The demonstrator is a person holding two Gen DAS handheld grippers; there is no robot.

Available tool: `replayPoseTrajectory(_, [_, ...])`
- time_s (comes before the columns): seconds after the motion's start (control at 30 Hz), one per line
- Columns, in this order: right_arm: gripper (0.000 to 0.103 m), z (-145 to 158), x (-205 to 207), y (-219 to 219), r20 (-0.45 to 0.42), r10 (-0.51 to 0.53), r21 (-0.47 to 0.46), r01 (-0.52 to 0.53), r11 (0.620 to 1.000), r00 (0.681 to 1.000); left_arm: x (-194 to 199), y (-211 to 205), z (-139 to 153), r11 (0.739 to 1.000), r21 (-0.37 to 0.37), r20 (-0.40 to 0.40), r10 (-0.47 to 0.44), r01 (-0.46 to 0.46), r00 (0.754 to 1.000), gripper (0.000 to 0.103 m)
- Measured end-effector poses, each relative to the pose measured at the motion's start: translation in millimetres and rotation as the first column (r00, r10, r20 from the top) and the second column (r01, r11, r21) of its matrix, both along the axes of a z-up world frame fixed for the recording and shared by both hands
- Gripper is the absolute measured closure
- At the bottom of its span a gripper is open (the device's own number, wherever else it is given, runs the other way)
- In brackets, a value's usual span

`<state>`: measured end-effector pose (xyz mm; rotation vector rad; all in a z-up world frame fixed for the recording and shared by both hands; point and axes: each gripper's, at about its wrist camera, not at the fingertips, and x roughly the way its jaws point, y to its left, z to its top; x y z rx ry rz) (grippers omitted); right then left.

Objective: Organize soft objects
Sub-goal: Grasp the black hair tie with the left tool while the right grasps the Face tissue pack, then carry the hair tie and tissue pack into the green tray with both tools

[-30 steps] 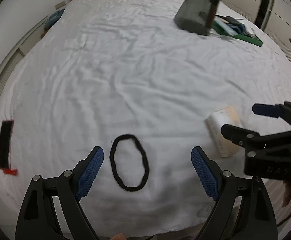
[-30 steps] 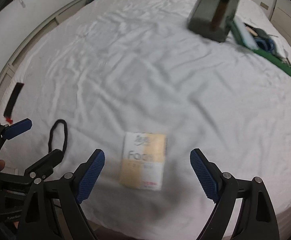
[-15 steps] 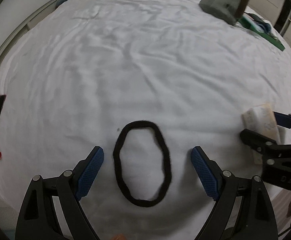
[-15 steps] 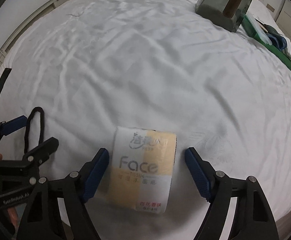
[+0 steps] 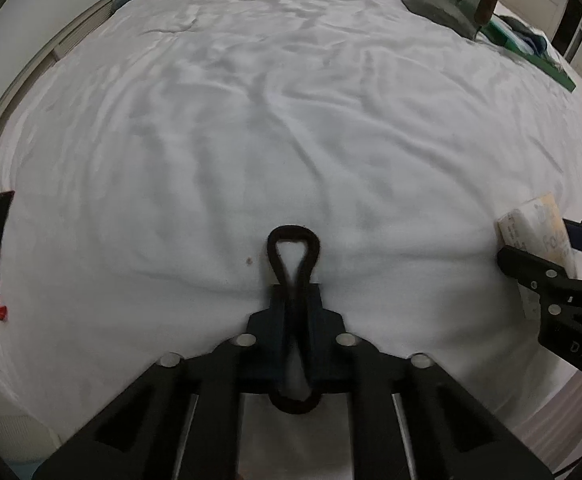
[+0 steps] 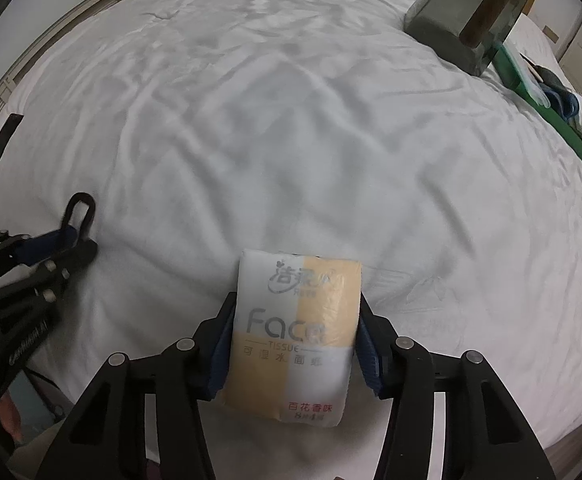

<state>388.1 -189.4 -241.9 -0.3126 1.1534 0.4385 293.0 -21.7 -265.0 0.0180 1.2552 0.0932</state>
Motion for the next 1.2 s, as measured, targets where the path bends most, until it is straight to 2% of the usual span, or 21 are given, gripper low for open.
replayPoseTrajectory(0.1, [0.053,4,-3,-2,0.005,0.007,0.001,-0.007,1.0,1.0,0,-3,7,1.0,0.02,-0.005,-0.005,0.005,1.0,0.098])
replayPoseTrajectory(0.2, [0.053,11,-5,-6,0.006,0.016,0.018,-0.016,1.0,1.0,3,-9,22,0.999,0.05,0.022,-0.014,0.013,1.0,0.098])
replayPoseTrajectory(0.4, [0.053,35,-2,-32,0.002,0.002,0.111,-0.002,0.994,1.0,10,-32,47,0.997,0.06,0.048,-0.042,0.039,0.998,0.098])
replayPoseTrajectory(0.53, [0.053,61,11,-64,0.012,-0.039,0.176,0.036,0.984,0.999,22,-58,67,0.997,0.036,0.076,-0.072,0.069,0.995,0.098])
replayPoseTrajectory(0.63, [0.053,82,25,-97,0.054,-0.075,0.178,0.064,0.982,0.996,41,-93,92,0.992,-0.013,0.111,-0.122,0.124,0.986,0.098])
replayPoseTrajectory(0.87, [0.053,125,105,-227,0.18,-0.2,0.137,0.177,0.975,0.963,116,-201,132,0.962,-0.142,0.2,-0.205,0.235,0.958,0.098])
replayPoseTrajectory(1.0, [0.053,139,166,-298,0.233,-0.254,0.153,0.222,0.963,0.939,172,-263,144,0.942,-0.224,0.242,-0.196,0.251,0.95,0.098])
replayPoseTrajectory(1.13, [0.053,142,224,-335,0.274,-0.274,0.181,0.231,0.956,0.922,234,-310,145,0.943,-0.231,0.277,-0.17,0.238,0.946,0.098])
replayPoseTrajectory(1.2, [0.053,144,258,-344,0.3,-0.275,0.2,0.221,0.954,0.914,267,-333,145,0.954,-0.188,0.31,-0.166,0.232,0.936,0.098])
